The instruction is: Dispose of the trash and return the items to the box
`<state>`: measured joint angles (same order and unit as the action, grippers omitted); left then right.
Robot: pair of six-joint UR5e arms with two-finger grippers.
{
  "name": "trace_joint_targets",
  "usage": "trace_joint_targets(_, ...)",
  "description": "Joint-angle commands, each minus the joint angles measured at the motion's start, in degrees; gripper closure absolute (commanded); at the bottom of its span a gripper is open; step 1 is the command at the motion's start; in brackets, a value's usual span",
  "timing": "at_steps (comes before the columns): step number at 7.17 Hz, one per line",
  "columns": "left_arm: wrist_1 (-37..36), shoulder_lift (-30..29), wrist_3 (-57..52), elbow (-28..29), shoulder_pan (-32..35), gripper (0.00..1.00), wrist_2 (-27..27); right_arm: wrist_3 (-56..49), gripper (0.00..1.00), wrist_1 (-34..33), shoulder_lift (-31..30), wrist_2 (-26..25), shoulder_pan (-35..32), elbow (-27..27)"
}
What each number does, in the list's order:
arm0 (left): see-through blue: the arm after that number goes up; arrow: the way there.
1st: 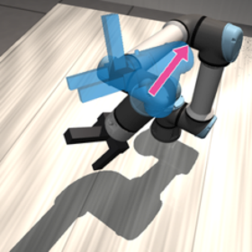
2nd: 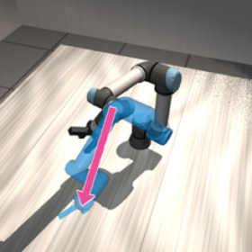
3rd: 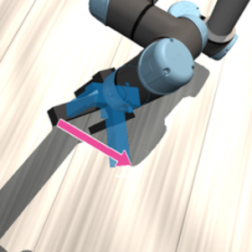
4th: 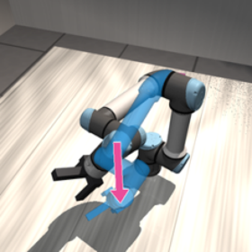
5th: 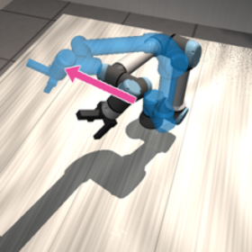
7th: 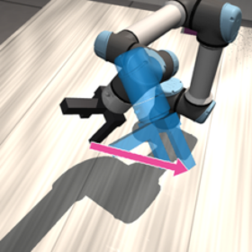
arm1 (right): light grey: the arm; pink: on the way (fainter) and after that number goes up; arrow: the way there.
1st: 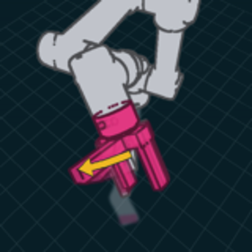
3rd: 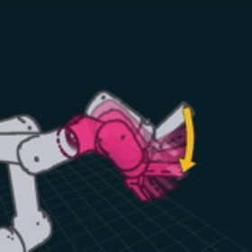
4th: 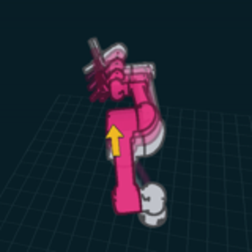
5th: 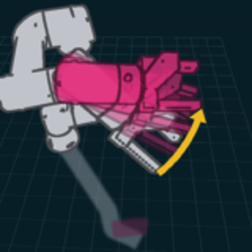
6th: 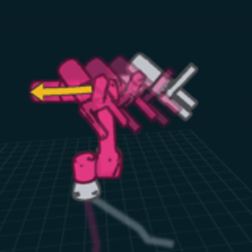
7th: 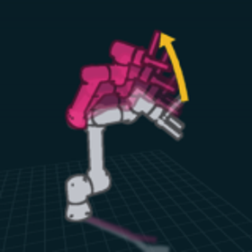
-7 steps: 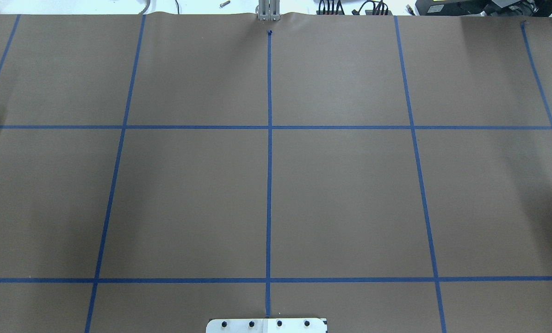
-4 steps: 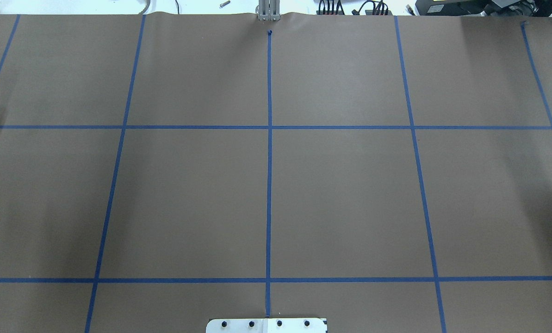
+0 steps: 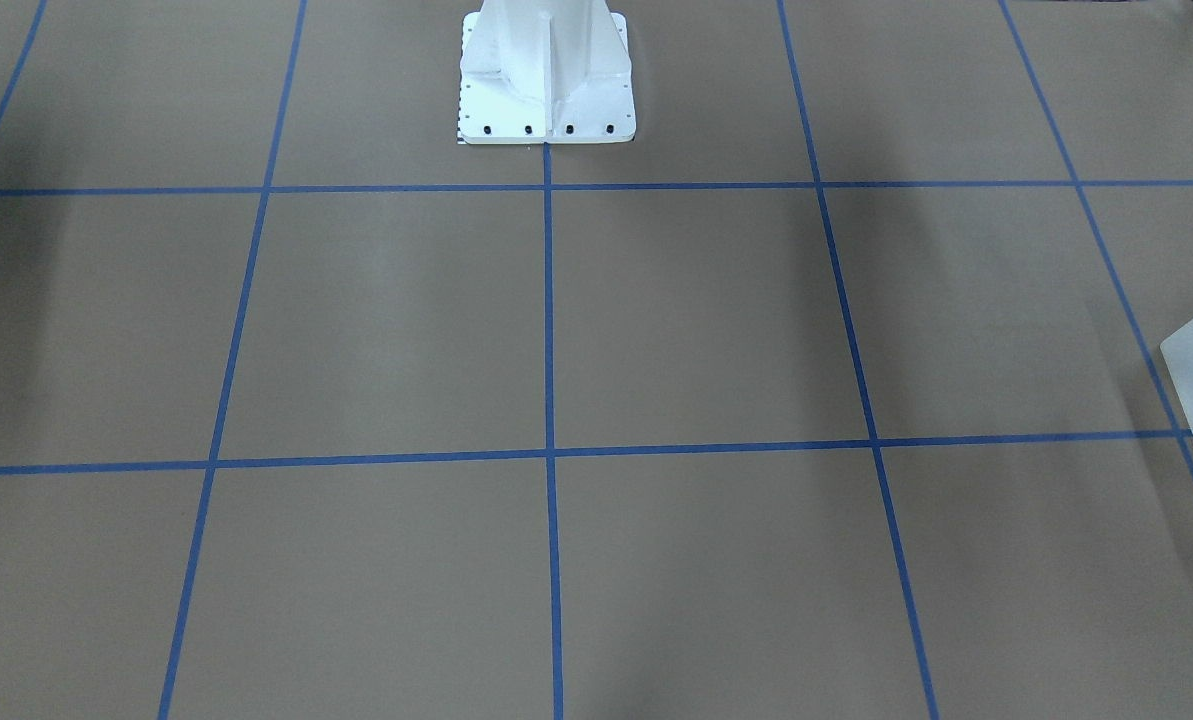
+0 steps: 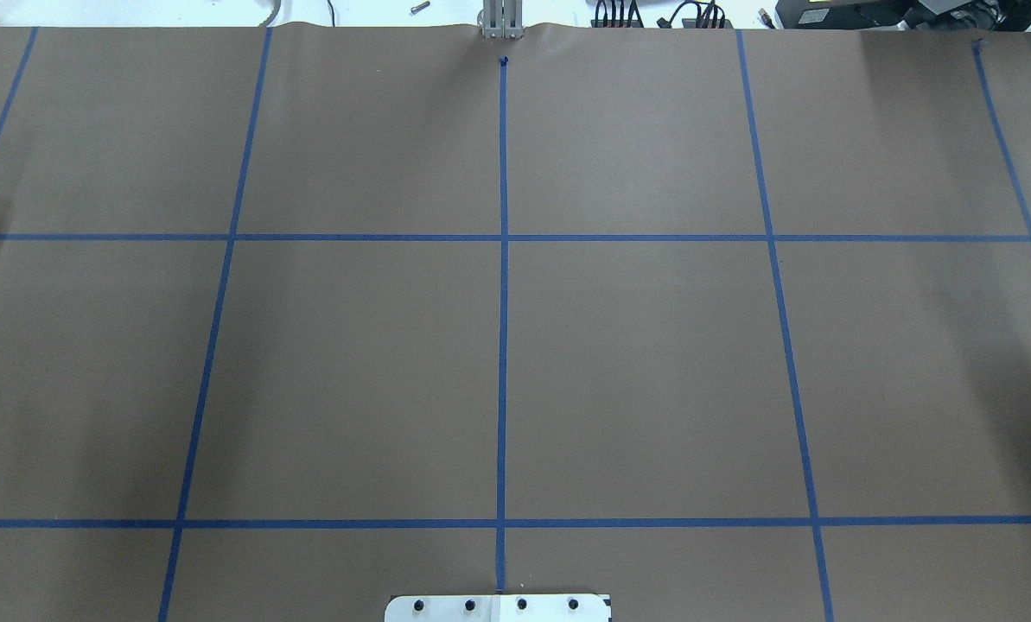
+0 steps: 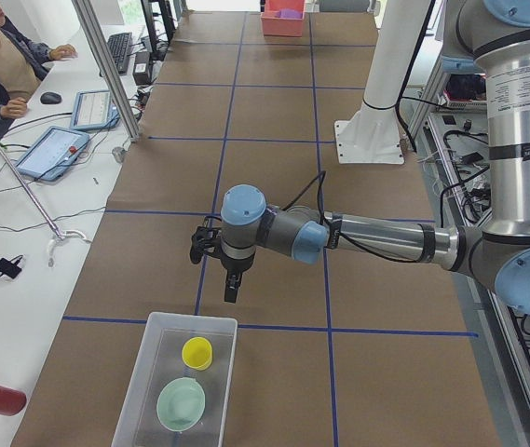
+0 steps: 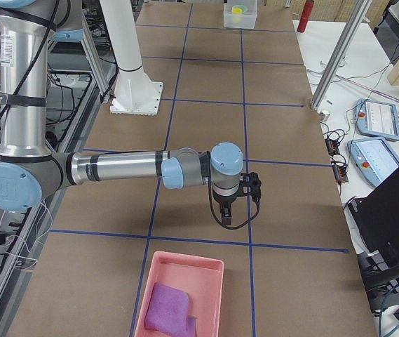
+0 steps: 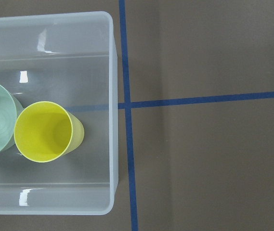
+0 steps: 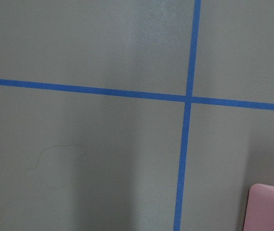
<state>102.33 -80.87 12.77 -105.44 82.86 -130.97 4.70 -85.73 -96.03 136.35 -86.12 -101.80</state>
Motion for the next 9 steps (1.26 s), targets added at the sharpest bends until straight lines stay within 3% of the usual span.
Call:
trace_joint_targets(1, -0.29, 0.19, 0.15, -2.23, -0.24, 0.01, 0.18, 0.14, 0.0, -0.49, -0.56, 0.33, -0.01, -2.25)
trace_joint_targets(2, -0.38, 1.14, 0.06, -2.83, -0.07, 0.01, -0.08, 0.14, 0.0, -0.49, -0.13, 0.06, -0.1, -2.35)
trace_joint_targets(3, -0.29, 3.24, -0.02, 1.17, -0.15, 0.01, 0.36, 0.14, 0.0, -0.49, 0.31, -0.29, 0.51, -2.35)
trace_joint_targets(4, 0.23, 2.91, -0.72, 6.43, -0.15, 0.01, 1.4, 0.05, 0.0, -0.49, 0.23, -0.38, 0.52, -2.52)
trace_joint_targets(5, 1.02, -0.23, -0.64, 8.22, -0.15, 0.01, 2.28, 0.05, 0.0, -0.49, -0.12, -0.55, 0.52, -2.44)
trace_joint_targets(7, 2.69, -1.04, -0.46, 9.28, -0.33, 0.01, 2.81, -0.21, 0.0, -0.41, -0.65, -0.12, 1.04, -2.34)
trace_joint_targets(9, 13.35, -0.96, -0.29, 18.31, -0.15, 0.01, 3.0, -0.83, 0.0, -0.23, -1.18, -0.73, 1.04, -2.96)
